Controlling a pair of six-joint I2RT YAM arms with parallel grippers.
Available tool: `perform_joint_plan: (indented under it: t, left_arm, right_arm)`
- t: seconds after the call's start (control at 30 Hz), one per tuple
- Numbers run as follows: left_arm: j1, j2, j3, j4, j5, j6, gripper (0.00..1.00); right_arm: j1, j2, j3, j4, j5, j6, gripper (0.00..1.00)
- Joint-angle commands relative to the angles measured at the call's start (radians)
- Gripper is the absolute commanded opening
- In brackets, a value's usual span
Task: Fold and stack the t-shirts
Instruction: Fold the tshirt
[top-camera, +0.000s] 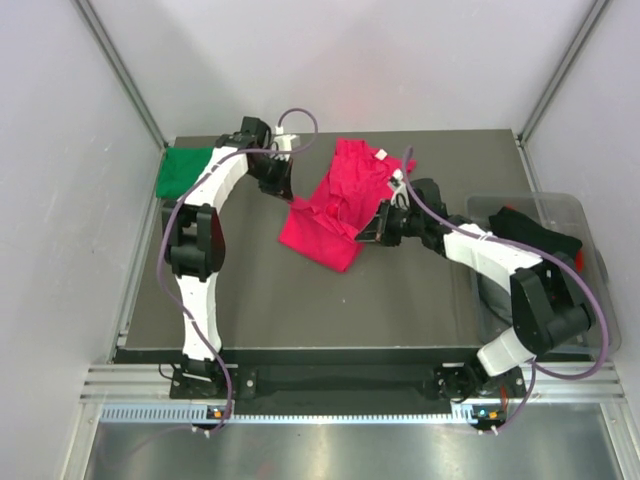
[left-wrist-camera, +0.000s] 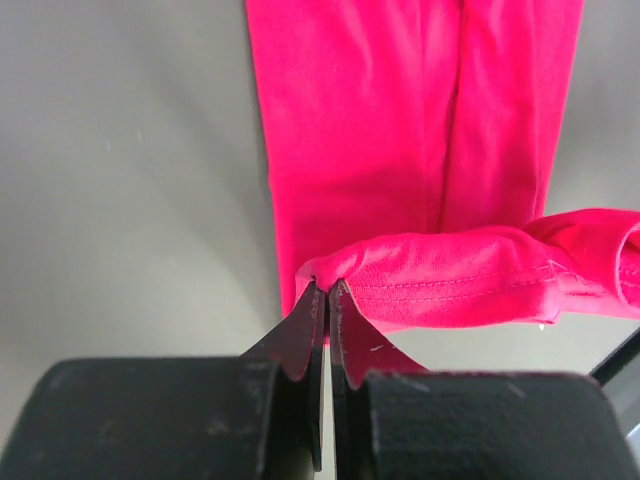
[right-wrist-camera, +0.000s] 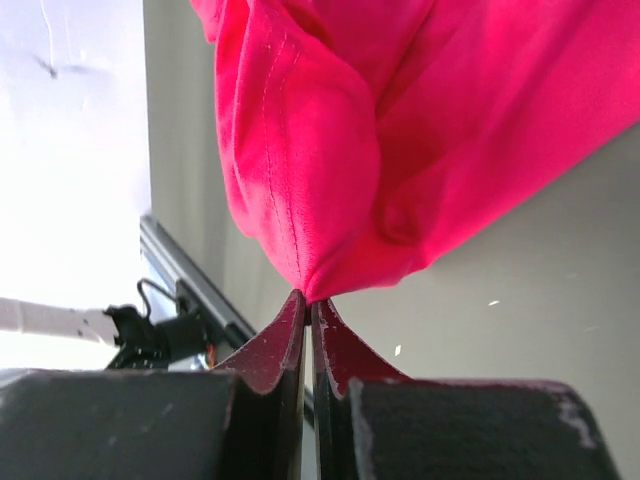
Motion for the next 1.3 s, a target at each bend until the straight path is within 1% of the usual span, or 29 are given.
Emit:
perform_joint_plan:
  t: [0.0,0.17,0.2,0.3,0.33,0.57,0.67,0.77,0.8,0.87,0.93,0.97,1.0,1.03,1.07,1.1,1.17,1.2,1.23,1.27]
  left_arm:
    - [-0.013,0.019,0.107,0.058,-0.023,-0.02,0.0]
    - [-0.021,0.068,0.171,0.109,-0.027,-0.041,0.0]
    - [-0.022,0.097,0.188,0.107,-0.027,-0.043,0.0]
    - [-0.038,0.165,0.307,0.075,-0.032,-0.043,0.0]
    - [-0.039,0.176,0.318,0.077,-0.04,-0.04,0.0]
    - [-0.054,0.246,0.398,0.087,-0.073,-0.04,0.0]
    - [-0.054,0.274,0.421,0.103,-0.075,-0.04,0.0]
    - [-0.056,0.285,0.424,0.152,-0.087,-0.046,0.0]
    - [-0.058,0.297,0.442,0.164,-0.107,-0.049,0.0]
    - [-0.064,0.33,0.482,0.161,-0.124,-0.052,0.0]
    - [-0.07,0.337,0.501,0.178,-0.158,-0.04,0.24]
    - [-0.077,0.335,0.499,0.187,-0.179,-0.038,0.31]
    - [-0.079,0.331,0.499,0.195,-0.194,-0.035,0.37]
    - [-0.078,0.323,0.495,0.214,-0.22,-0.047,0.48]
    - [-0.076,0.303,0.486,0.219,-0.236,-0.057,0.52]
    - [-0.076,0.292,0.484,0.218,-0.247,-0.061,0.54]
    - [-0.074,0.247,0.461,0.216,-0.282,-0.069,0.57]
    - [-0.073,0.225,0.44,0.219,-0.293,-0.087,0.59]
    - [-0.07,0.201,0.411,0.216,-0.317,-0.1,0.62]
    - [-0.065,0.147,0.333,0.212,-0.32,-0.113,0.63]
  right_arm:
    - [-0.048,-0.051,-0.008,0.027,0.009,-0.045,0.0]
    - [-0.088,-0.02,-0.002,0.052,0.027,-0.08,0.0]
    - [-0.094,-0.011,0.004,0.052,0.03,-0.088,0.0]
    - [-0.11,0.02,0.018,0.053,0.042,-0.105,0.0]
    - [-0.114,0.035,0.021,0.081,0.044,-0.109,0.0]
    - [-0.154,0.113,0.055,0.092,0.063,-0.146,0.0]
    - [-0.171,0.161,0.09,0.099,0.069,-0.163,0.0]
    - [-0.185,0.221,0.133,0.118,0.073,-0.189,0.0]
    - [-0.185,0.257,0.17,0.107,0.082,-0.223,0.0]
    - [-0.191,0.296,0.225,0.111,0.076,-0.24,0.0]
    - [-0.193,0.345,0.27,0.066,0.046,-0.249,0.05]
    - [-0.19,0.343,0.267,0.067,0.043,-0.257,0.11]
    - [-0.19,0.331,0.253,0.085,0.053,-0.254,0.25]
    - [-0.19,0.289,0.235,0.095,0.059,-0.249,0.32]
    - [-0.188,0.259,0.195,0.098,0.07,-0.247,0.43]
    - [-0.189,0.185,0.172,0.102,0.094,-0.244,0.53]
    - [-0.188,0.1,0.092,0.107,0.098,-0.22,0.54]
    - [-0.186,0.021,0.061,0.113,0.099,-0.205,0.57]
    - [-0.183,-0.015,0.031,0.116,0.098,-0.188,0.59]
    - [-0.177,-0.043,-0.014,0.116,0.089,-0.16,0.6]
